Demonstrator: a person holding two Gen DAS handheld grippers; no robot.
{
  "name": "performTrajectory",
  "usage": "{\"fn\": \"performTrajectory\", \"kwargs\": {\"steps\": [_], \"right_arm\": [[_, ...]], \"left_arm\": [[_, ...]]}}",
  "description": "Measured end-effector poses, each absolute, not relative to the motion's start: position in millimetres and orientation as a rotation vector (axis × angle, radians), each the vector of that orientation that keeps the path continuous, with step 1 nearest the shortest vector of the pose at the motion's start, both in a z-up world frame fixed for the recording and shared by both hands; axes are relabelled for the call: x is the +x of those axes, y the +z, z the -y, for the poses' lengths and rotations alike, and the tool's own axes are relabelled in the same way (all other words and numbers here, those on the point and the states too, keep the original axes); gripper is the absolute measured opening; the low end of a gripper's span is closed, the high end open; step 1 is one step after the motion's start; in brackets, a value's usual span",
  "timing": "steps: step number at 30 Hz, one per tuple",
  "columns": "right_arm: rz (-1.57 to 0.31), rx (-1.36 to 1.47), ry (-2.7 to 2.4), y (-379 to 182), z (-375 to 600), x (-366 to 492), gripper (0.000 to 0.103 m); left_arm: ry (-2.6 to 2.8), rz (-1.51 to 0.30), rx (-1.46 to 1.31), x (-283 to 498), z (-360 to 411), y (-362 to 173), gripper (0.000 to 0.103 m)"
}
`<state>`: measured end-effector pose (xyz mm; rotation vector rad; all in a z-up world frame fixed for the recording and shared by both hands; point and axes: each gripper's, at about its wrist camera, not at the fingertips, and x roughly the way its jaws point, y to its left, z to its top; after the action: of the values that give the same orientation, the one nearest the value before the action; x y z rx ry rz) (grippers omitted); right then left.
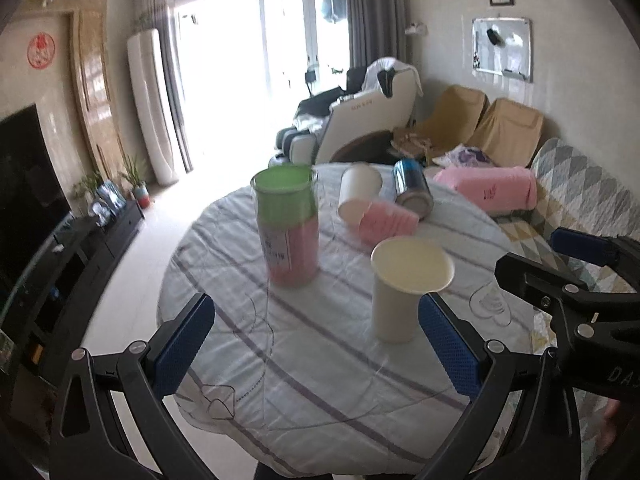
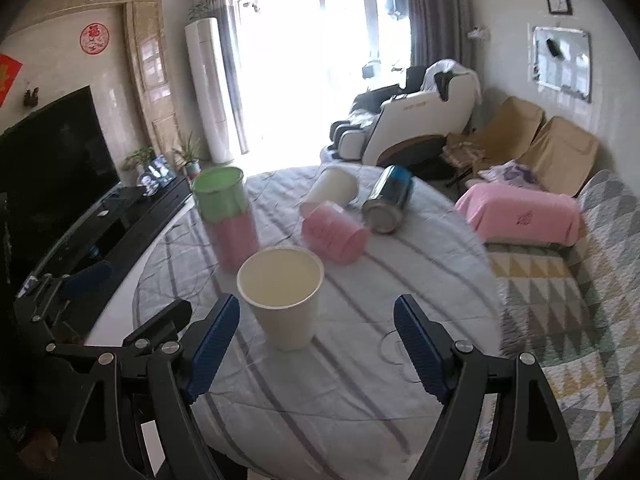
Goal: Flip cup upright
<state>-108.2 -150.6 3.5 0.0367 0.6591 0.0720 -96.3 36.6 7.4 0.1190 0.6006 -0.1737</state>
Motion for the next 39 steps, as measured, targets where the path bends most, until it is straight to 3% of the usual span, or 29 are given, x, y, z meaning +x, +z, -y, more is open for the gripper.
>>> {"fn": "performTrajectory", "kwargs": {"steps": [11, 21, 39], "right_arm": [[-0.545, 0.017, 0.077, 20.2, 157.9, -126.8, 0.081], [-0.326, -0.029, 0.008, 24.4, 155.5, -148.5, 0.081], [-0.355, -0.005, 0.025, 17.1, 163.3, -133.3, 0.081]], "left_arm": [[-0.131, -0.513, 0.095, -108.2, -29.3, 19.6, 0.103], [-0.093, -0.351, 0.027, -121.5, -31.6, 27.5, 0.103], [-0.074, -0.4, 0.064, -110.3, -22.0, 19.4, 0.103]]}}
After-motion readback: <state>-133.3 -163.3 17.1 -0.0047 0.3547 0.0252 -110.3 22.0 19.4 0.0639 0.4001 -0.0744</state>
